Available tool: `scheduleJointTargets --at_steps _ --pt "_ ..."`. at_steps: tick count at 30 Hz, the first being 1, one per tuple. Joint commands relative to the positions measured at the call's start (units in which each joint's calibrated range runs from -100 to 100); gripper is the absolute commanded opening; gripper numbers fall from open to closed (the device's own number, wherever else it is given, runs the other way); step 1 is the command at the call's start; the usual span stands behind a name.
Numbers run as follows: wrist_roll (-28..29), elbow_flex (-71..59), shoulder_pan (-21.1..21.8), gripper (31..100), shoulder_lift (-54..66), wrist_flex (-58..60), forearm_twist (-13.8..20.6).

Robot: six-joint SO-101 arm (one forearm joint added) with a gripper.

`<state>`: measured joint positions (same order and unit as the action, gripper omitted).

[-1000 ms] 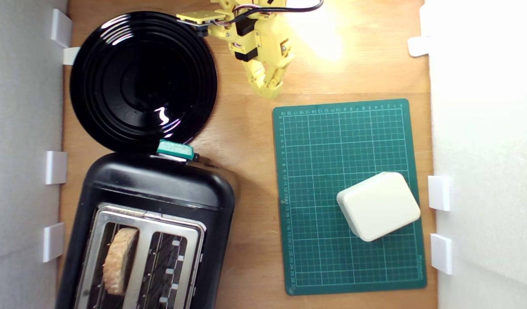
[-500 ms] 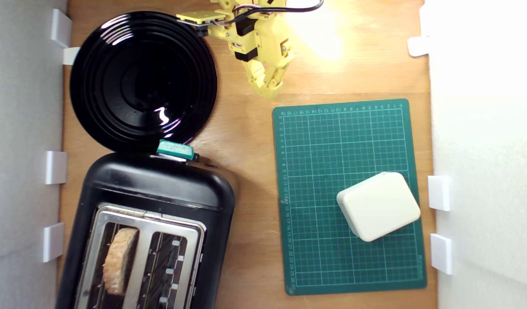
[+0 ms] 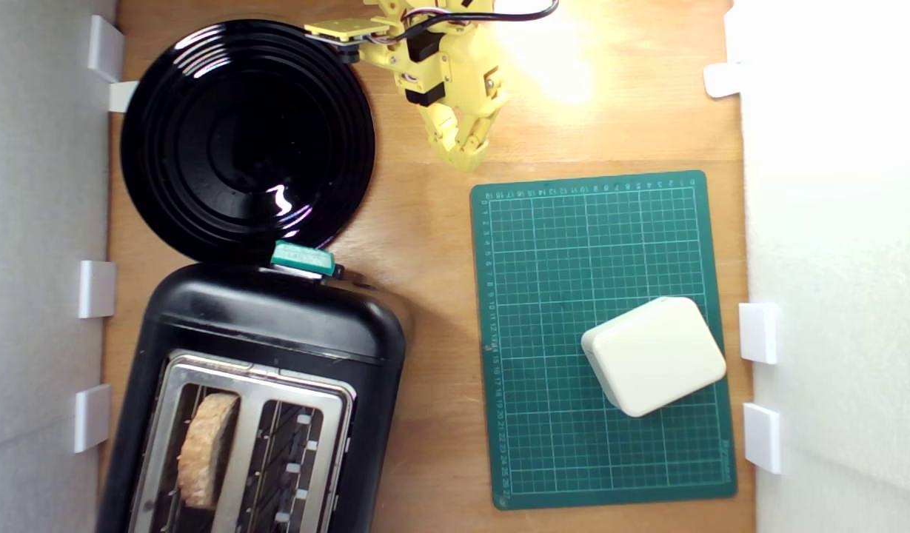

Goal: Start toaster

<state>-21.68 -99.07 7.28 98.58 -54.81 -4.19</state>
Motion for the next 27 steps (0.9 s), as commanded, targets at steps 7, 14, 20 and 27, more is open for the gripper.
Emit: scheduleJointTargets --at_steps 7,14,20,27 --pt "-0.4 11.2 -0.2 31.4 -5.7 -0.5 2.9" --pt "-4.9 28.3 -3.0 31.3 -21.9 -0.7 4.4" --pt "-11.5 37.7 -7.7 31.3 -31.5 -0.7 10.7" --pt "-21.4 43.8 -13.1 31.3 -38.6 -0.7 14.1"
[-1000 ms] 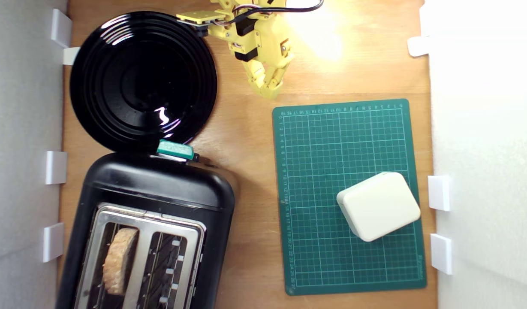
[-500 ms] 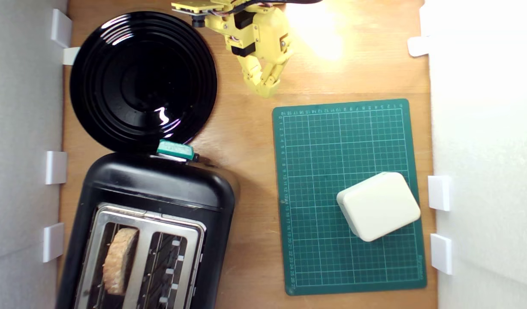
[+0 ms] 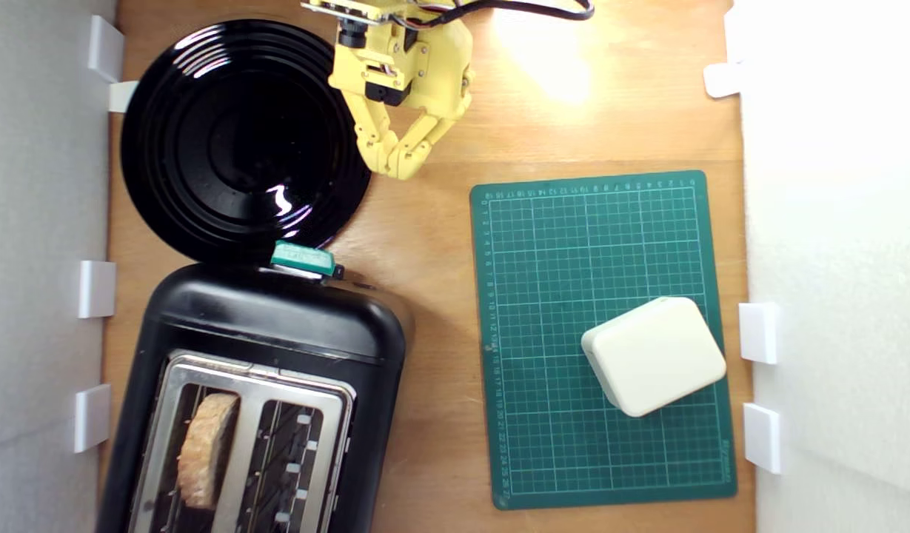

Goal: Start toaster

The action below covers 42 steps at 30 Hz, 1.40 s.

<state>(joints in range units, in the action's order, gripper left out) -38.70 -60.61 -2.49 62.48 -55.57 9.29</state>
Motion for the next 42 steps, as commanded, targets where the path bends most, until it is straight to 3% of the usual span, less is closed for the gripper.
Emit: scheduleJointTargets --at_steps 1,10,20,22,24,37,42 --pt "-5.7 6.0 -4.3 31.3 -3.6 0.1 0.7" --pt "-8.0 20.6 -9.7 31.3 -16.4 0.5 0.7" --pt "-3.7 37.7 -9.8 31.5 -25.0 0.5 0.5" --pt "-3.0 40.1 -10.1 31.6 -25.5 0.6 -0.8" --pt "-3.0 41.8 -10.2 31.6 -26.1 0.6 -2.0" --pt "-4.4 47.1 -10.3 31.5 -32.8 1.3 -1.0" --pt "-4.6 47.0 -12.5 31.4 -34.8 6.5 -1.1"
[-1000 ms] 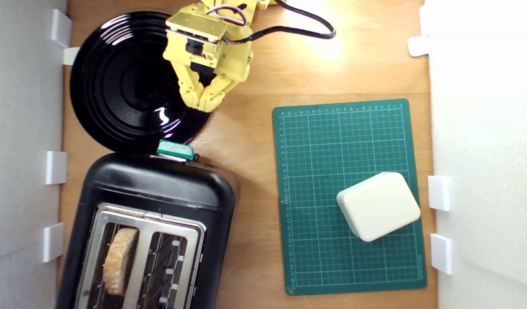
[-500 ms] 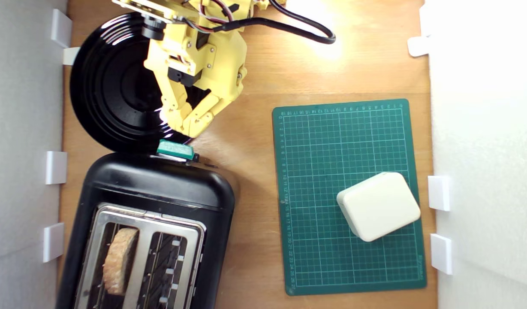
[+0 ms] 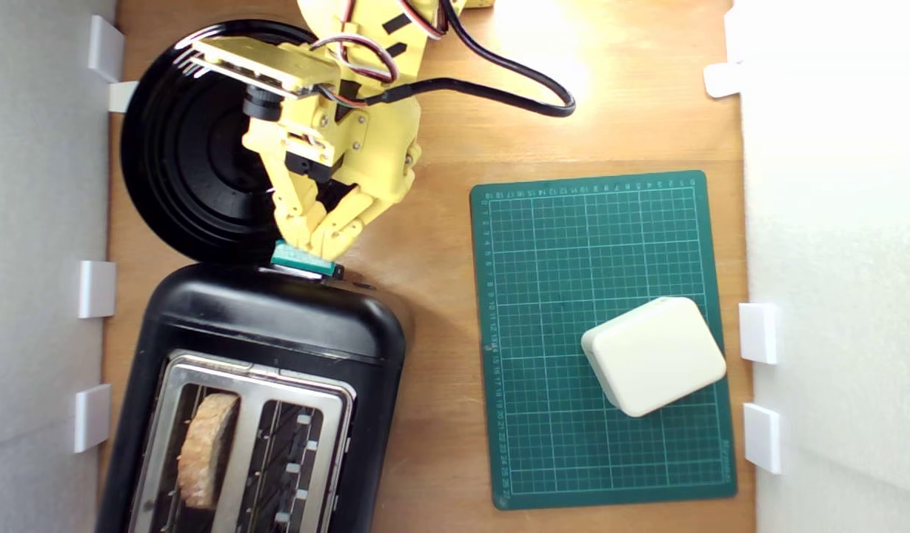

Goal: Start toaster

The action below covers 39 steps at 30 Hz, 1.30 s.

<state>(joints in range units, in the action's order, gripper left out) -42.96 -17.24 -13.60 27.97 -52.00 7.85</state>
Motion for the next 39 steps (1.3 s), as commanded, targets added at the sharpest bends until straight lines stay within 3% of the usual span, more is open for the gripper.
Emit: scheduleJointTargets --at_steps 1,34,39 --pt "-0.4 3.7 -1.6 31.4 -0.8 3.0 0.4" --pt "-1.5 3.0 -1.8 31.3 -9.4 3.5 0.5" --pt "-1.1 2.7 -1.8 31.3 -10.8 3.6 2.5"
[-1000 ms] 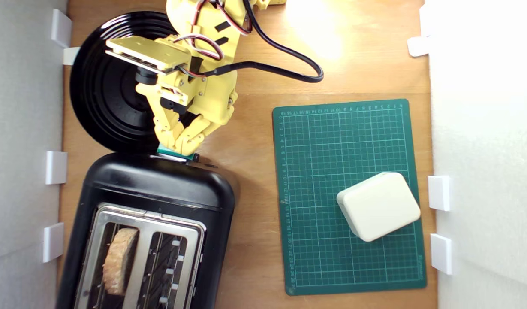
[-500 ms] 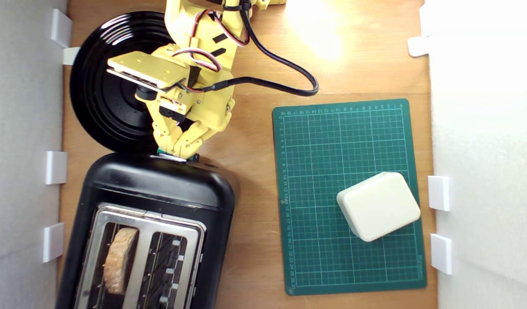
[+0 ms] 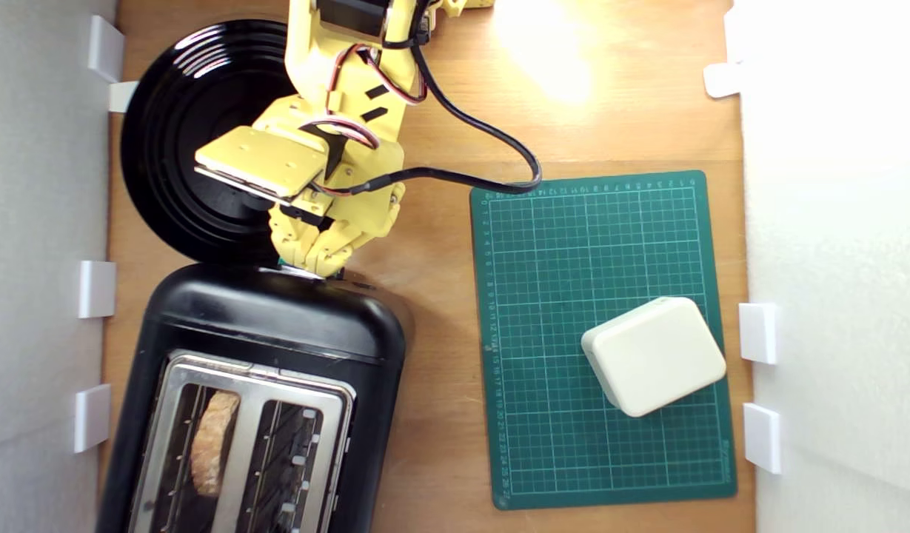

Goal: Start toaster

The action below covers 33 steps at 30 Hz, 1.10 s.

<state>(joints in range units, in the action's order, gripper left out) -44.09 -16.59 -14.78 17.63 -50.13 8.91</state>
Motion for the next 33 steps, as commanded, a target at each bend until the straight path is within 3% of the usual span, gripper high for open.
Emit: scheduleJointTargets --at_steps 1,17,23,33 --pt "0.0 2.1 -0.6 31.3 -0.9 1.7 1.5" --pt "0.6 2.0 -0.6 31.3 -9.5 1.9 2.5" --pt "1.3 -4.0 -1.4 31.3 -12.6 11.8 2.9" --pt "1.5 -14.5 -1.3 31.3 -13.4 18.6 2.8"
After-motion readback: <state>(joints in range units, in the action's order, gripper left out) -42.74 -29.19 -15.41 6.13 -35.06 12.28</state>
